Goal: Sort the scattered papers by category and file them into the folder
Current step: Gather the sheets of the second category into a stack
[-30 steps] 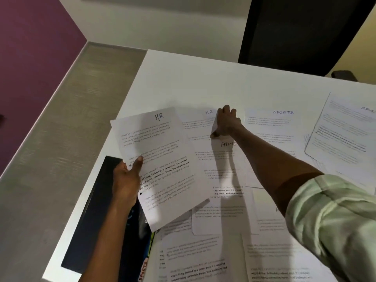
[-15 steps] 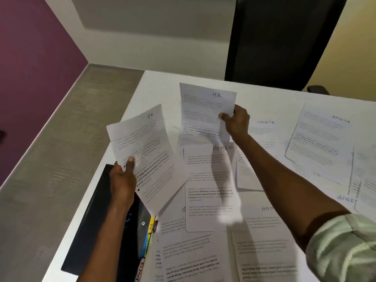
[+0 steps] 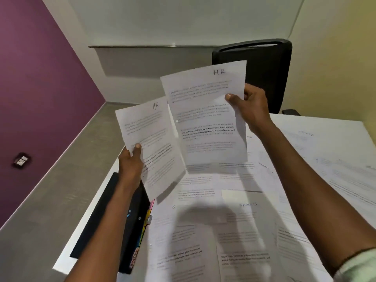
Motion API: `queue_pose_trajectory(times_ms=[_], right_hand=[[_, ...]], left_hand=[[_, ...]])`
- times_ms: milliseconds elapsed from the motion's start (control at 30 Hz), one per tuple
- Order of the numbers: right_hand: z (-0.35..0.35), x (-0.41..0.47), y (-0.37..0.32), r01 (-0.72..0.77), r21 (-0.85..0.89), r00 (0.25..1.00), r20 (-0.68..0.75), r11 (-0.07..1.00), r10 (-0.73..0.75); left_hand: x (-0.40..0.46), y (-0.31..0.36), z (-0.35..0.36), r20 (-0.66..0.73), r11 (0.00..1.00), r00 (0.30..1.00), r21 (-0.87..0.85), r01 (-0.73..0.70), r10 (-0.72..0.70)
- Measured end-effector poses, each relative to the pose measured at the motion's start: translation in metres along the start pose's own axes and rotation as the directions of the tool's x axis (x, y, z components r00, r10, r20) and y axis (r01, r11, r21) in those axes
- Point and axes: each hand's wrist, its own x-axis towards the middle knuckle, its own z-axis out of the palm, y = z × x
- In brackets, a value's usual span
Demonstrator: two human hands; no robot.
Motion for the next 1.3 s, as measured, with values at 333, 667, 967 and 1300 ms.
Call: queue_pose_trajectory(times_ms=[333,667,967,1300], right_hand=[[-0.064,-0.117,0.022,-0.338,-0.105,0.926,0.137,0.935,0.350],[-0.101,-0.255,0.093,-0.526,-0.009,0.835,-0.196,0.850,0.514],[-0.152,-0.276,0.095,-0.313,-0.032,0.949,0.018,0.949,0.313],[-0.141,-0.333,0.163,-0.469,-0.063,0.883,-0.047,0.881,0.467]], left_hand=[[-0.130,0.010,0.067,0.451,0.884,0.793,-0.018,0.466,-0.409],[-0.251,-0.061,0.108,0.525,0.799,0.689,-0.026,0.600,-0.500],[-0.280,-0.052,0.131,0.283,1.000,0.959,0.008,0.029,-0.030],[-0.309,-0.123,0.144,0.275,0.975,0.941,0.156,0.160,-0.198]])
